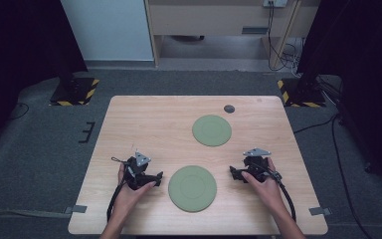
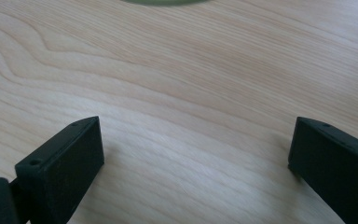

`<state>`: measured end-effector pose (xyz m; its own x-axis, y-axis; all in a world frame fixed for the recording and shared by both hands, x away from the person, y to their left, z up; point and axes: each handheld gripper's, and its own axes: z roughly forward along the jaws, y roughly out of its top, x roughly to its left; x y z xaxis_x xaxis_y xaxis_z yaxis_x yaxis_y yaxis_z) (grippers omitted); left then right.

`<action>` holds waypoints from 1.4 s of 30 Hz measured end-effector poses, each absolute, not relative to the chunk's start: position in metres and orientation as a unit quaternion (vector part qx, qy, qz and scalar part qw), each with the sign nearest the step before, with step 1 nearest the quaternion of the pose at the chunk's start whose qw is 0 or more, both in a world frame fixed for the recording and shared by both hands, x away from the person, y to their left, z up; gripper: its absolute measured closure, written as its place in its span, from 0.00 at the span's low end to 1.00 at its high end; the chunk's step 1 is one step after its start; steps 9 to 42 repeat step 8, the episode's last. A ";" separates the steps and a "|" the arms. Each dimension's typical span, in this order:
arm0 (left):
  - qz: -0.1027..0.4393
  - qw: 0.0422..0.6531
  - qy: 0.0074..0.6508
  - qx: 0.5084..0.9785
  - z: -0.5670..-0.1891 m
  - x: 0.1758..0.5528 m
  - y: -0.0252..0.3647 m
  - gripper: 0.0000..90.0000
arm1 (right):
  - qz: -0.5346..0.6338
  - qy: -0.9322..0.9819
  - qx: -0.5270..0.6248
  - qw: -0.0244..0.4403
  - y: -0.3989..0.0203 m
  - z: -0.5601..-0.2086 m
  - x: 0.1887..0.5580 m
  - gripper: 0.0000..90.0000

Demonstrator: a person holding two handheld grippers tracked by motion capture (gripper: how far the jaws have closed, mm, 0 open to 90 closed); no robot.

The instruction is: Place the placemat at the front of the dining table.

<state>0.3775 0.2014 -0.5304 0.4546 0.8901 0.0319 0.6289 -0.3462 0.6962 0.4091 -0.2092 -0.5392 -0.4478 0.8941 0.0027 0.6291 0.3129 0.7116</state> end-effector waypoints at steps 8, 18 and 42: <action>0.196 0.322 0.484 0.790 -0.537 0.381 0.206 0.00 | 0.322 0.778 0.499 0.204 -0.223 -0.539 0.406 0.00; 0.196 0.322 0.484 0.790 -0.537 0.381 0.206 0.00 | 0.322 0.778 0.499 0.204 -0.223 -0.539 0.406 0.00; 0.196 0.322 0.484 0.790 -0.537 0.381 0.206 0.00 | 0.322 0.778 0.499 0.204 -0.223 -0.539 0.406 0.00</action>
